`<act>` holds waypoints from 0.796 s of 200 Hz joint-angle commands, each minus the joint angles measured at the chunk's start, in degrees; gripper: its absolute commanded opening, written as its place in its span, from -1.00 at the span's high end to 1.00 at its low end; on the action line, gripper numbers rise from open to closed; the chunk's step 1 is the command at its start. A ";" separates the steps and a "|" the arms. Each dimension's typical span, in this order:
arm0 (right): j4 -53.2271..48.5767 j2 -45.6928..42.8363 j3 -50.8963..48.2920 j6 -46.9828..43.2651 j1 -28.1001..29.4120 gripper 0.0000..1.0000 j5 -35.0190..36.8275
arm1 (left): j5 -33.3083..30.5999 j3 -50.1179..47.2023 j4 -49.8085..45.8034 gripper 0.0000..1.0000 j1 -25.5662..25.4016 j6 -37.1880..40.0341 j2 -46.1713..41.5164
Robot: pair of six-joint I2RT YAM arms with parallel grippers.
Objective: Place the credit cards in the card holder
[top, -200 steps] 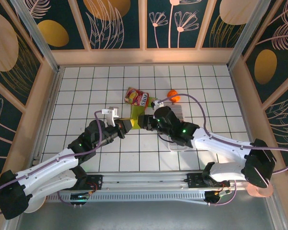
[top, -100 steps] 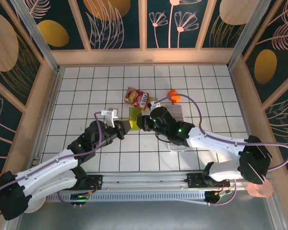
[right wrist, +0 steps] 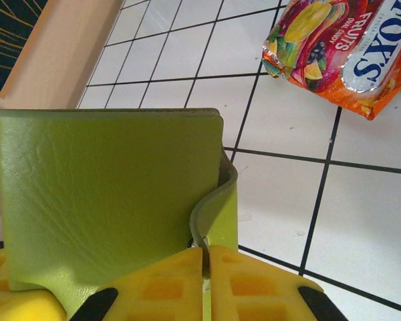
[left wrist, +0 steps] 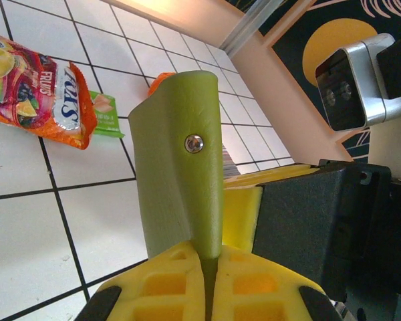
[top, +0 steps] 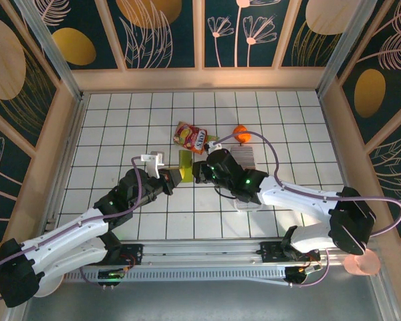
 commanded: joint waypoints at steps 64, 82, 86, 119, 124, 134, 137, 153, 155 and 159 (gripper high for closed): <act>-0.37 3.57 2.47 -1.14 -0.42 0.64 -0.43 | 2.39 0.87 2.87 1.00 -0.19 1.21 -1.41; 0.24 3.91 2.65 -1.19 -0.23 0.64 -1.22 | 2.44 0.87 2.64 1.00 -0.18 1.45 -1.56; 0.25 4.06 2.69 -1.20 -0.18 0.64 -1.39 | 2.49 0.83 2.65 1.00 -0.19 1.45 -1.56; 1.66 4.47 2.97 -1.84 0.48 0.64 -3.15 | 2.94 0.87 2.51 1.00 -0.19 1.64 -1.38; 1.59 4.56 3.06 -1.91 0.55 0.64 -3.29 | 3.04 0.87 2.49 1.00 -0.13 1.67 -1.38; 1.88 4.68 2.97 -2.00 0.64 0.64 -3.42 | 3.37 1.03 2.30 1.00 -0.19 1.75 -1.42; 2.12 4.67 2.84 -2.01 0.75 0.64 -3.64 | 3.32 1.04 2.27 1.00 -0.18 1.78 -1.46; 2.57 4.64 2.65 -1.92 0.76 0.65 -3.83 | 3.23 1.18 1.87 1.00 -0.19 1.83 -1.72; 2.46 4.68 2.65 -1.92 0.74 0.65 -3.74 | 3.23 1.17 1.86 1.00 -0.19 1.83 -1.73; 2.34 4.71 2.65 -1.92 0.73 0.67 -3.50 | 3.18 1.14 1.81 1.00 -0.19 1.88 -1.81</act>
